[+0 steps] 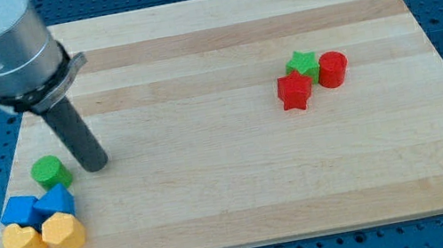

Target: Move the green circle closer to the blue cube

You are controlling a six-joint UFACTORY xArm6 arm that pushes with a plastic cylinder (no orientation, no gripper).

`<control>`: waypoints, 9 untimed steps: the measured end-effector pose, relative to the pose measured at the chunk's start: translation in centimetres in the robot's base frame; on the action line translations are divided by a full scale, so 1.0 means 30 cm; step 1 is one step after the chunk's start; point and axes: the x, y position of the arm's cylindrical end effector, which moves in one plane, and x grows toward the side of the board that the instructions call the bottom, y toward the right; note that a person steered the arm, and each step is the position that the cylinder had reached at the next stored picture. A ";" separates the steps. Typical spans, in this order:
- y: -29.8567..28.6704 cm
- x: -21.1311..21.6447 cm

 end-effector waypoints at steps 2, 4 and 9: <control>-0.024 -0.013; -0.118 -0.013; -0.245 -0.041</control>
